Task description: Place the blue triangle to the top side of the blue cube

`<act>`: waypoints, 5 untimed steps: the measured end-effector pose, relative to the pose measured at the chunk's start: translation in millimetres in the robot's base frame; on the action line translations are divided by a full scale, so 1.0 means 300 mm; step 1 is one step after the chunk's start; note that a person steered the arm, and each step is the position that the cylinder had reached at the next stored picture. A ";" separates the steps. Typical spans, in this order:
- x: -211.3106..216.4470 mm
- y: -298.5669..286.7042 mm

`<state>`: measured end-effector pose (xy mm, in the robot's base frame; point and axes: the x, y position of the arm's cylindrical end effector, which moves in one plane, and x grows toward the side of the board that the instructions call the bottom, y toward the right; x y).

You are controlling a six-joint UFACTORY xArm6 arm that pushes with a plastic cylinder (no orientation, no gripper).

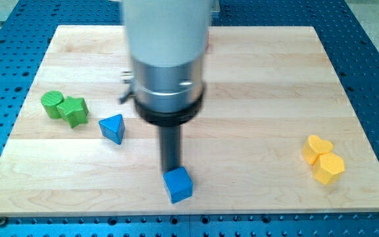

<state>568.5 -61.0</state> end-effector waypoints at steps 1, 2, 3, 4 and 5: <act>0.082 -0.390; -0.123 -0.502; -0.326 -0.386; -0.341 -0.184; -0.186 -0.153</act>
<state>512.6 -106.8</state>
